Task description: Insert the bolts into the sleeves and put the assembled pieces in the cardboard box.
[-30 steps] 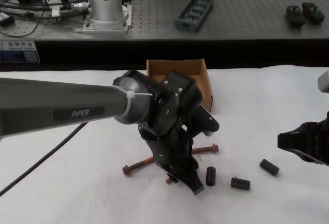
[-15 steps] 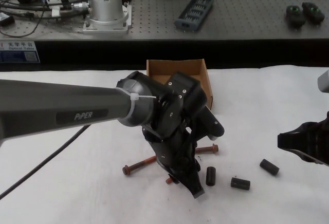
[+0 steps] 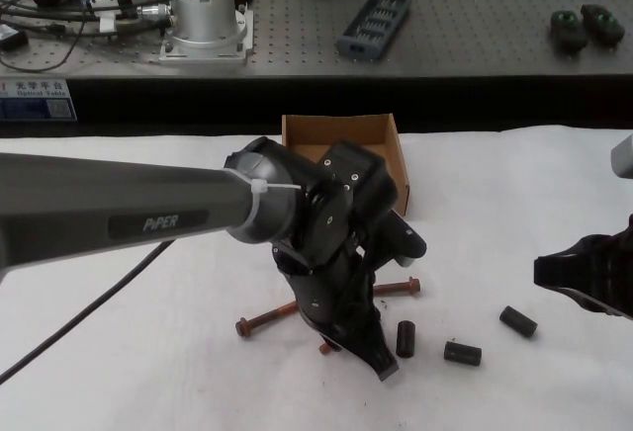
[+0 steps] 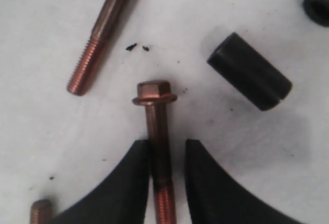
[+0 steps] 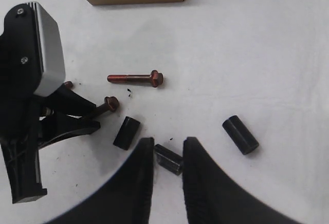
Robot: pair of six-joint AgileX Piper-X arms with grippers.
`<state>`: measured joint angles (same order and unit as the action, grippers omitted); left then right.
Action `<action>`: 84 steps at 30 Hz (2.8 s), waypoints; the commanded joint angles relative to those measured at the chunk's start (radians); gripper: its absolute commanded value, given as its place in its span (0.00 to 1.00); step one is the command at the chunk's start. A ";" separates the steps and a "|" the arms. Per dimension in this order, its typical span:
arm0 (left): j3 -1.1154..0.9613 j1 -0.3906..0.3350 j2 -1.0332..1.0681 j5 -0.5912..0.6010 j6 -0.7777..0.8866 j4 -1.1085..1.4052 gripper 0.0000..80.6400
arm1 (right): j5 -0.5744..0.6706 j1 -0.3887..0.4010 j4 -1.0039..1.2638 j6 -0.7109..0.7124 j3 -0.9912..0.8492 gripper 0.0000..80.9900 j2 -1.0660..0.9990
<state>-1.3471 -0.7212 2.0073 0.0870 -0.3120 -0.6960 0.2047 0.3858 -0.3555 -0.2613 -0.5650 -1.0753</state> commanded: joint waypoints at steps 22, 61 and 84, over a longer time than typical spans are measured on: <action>-0.002 -0.003 0.002 0.150 0.372 0.113 0.04 | 0.015 -0.004 -0.005 0.008 -0.008 0.21 0.006; -0.113 -0.003 0.000 -0.097 0.126 -0.256 0.39 | 0.015 -0.004 0.010 0.008 -0.008 0.21 0.006; -0.121 -0.008 0.003 -0.051 0.103 -0.247 0.32 | 0.015 -0.004 0.010 -0.006 -0.008 0.21 0.006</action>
<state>-1.4545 -0.7244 2.0074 0.0312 -0.2018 -0.9442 0.2047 0.3858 -0.3555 -0.2637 -0.5650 -1.0753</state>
